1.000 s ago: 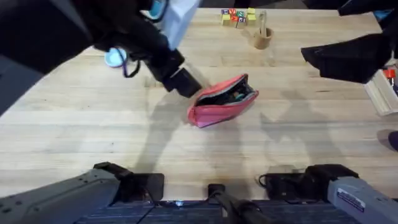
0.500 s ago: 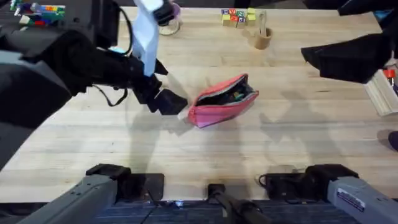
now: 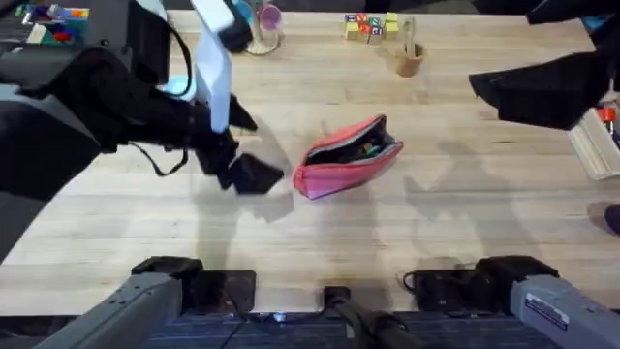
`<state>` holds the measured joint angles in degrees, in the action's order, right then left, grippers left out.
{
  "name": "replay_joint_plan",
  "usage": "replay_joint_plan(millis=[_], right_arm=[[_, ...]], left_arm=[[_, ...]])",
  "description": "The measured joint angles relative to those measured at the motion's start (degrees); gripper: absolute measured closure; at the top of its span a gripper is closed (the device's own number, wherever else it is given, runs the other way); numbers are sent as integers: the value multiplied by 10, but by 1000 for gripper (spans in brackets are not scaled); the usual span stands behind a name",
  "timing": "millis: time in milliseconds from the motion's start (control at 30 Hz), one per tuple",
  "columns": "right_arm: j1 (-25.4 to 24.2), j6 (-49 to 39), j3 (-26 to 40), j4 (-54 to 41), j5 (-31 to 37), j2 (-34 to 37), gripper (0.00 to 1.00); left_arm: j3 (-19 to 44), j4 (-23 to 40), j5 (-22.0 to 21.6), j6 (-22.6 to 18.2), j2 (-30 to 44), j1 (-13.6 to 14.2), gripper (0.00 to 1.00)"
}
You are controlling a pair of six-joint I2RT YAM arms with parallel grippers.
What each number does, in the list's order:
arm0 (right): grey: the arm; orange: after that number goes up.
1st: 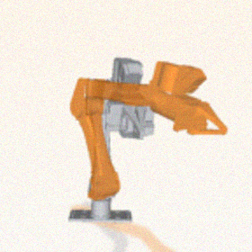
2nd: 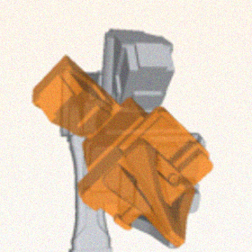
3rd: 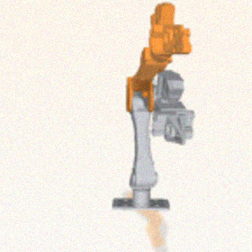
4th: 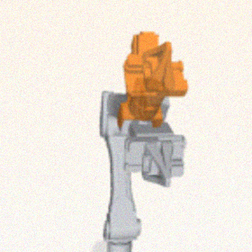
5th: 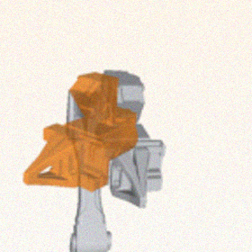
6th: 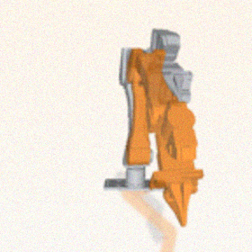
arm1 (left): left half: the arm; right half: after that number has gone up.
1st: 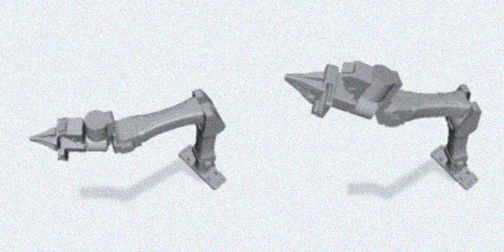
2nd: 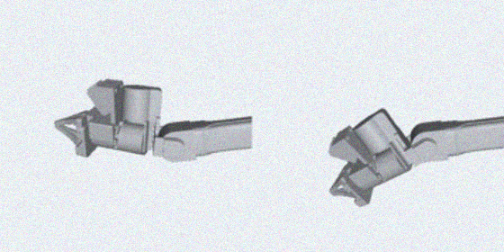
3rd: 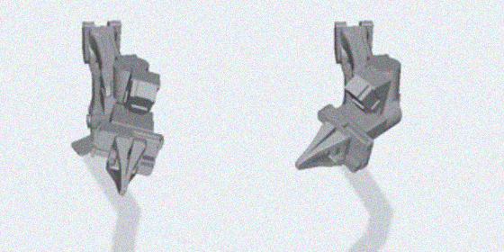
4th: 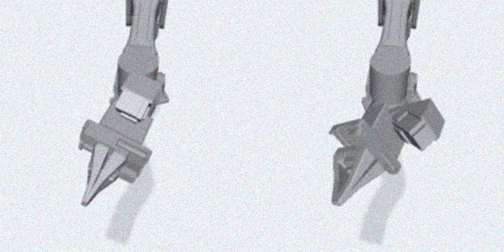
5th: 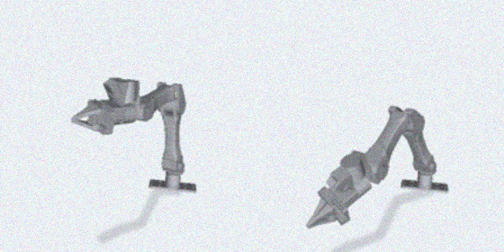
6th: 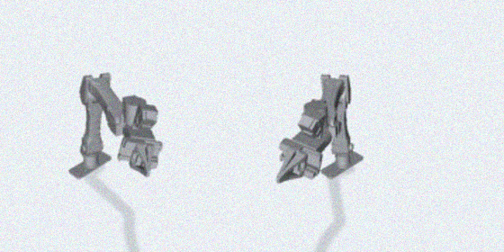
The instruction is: Unzip the bag, pick up the pens from the table one at a time and place them inside, then zip the bag closed.
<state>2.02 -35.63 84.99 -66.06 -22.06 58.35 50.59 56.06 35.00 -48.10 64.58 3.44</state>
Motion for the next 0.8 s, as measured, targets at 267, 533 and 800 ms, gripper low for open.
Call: replay_joint_plan(millis=[267, 533, 800], right_arm=[[0, 0, 0, -2, 0, 0, 6], [0, 0, 0, -57, -43, 0, 5], [68, 45, 0, -94, -85, 0, 6]], left_arm=[[0, 89, 41, -175, 0, -25, 6], [0, 126, 97, -314, 0, -88, 6], [0, 127, 112, -373, 0, -124, 6]])
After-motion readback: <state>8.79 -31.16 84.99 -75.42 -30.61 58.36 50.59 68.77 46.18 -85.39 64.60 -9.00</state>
